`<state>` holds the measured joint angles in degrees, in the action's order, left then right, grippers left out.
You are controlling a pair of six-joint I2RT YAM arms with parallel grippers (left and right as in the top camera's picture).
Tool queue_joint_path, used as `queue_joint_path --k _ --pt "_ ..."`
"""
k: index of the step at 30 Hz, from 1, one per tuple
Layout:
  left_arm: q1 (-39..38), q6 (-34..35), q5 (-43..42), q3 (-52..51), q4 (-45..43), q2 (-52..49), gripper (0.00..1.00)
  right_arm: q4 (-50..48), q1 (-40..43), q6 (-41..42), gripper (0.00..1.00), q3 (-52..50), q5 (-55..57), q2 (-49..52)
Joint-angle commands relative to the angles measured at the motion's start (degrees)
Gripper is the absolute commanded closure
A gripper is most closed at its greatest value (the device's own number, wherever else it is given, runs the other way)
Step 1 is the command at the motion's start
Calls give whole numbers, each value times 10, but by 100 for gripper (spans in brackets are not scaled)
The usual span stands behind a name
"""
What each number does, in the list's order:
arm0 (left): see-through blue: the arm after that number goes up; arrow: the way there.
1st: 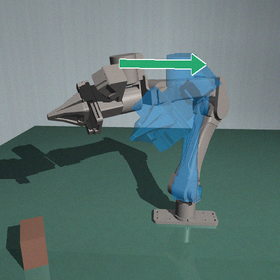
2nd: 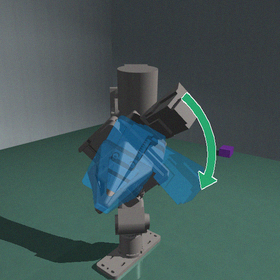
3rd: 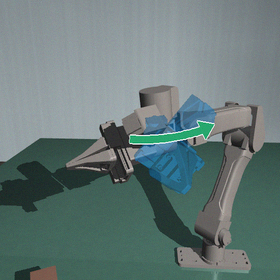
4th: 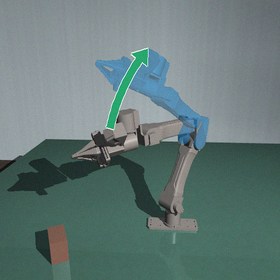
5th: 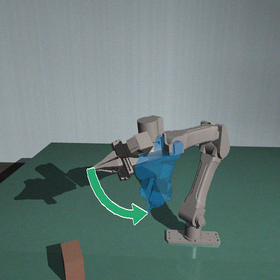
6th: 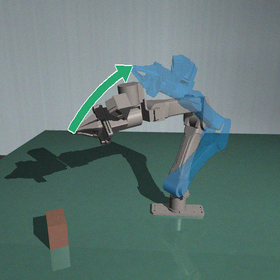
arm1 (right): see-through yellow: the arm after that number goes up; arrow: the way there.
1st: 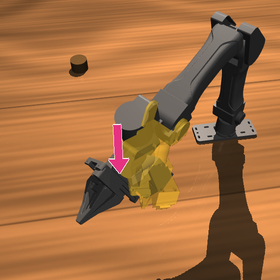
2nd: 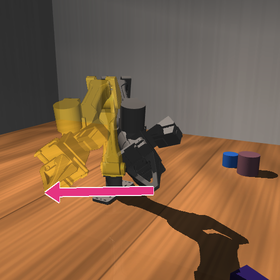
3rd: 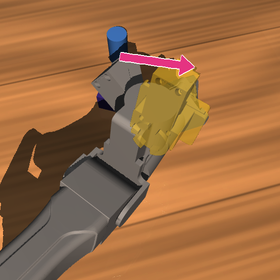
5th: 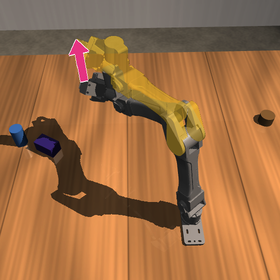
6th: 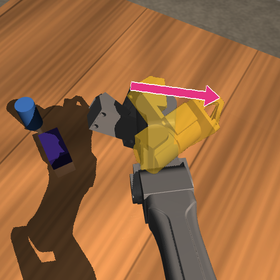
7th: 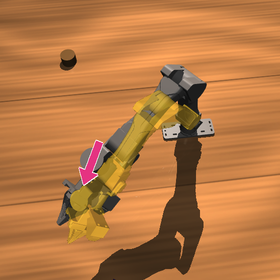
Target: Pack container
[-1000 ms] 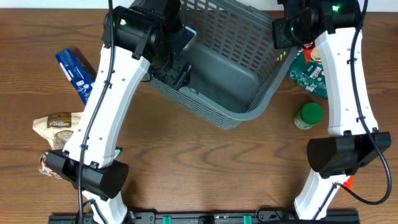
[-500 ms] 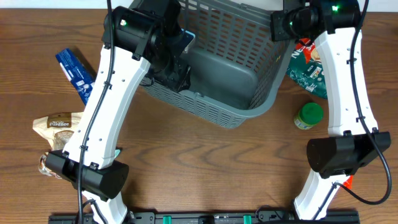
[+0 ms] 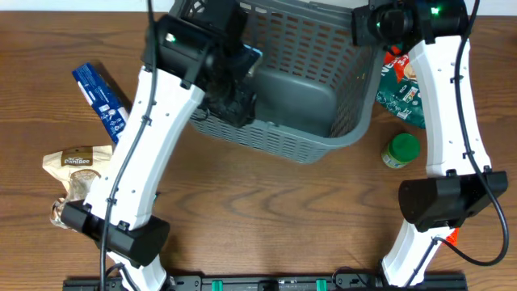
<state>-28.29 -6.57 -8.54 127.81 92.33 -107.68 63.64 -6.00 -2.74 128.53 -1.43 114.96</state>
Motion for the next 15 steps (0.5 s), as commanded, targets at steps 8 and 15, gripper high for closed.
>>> queue_joint_path --k 8,15 --pt "-42 -3 55 -12 45 4 44 -3 23 -3 99 7 59 6" --pt "-31 -4 94 -12 34 5 44 9 12 -9 89 7 59 6"
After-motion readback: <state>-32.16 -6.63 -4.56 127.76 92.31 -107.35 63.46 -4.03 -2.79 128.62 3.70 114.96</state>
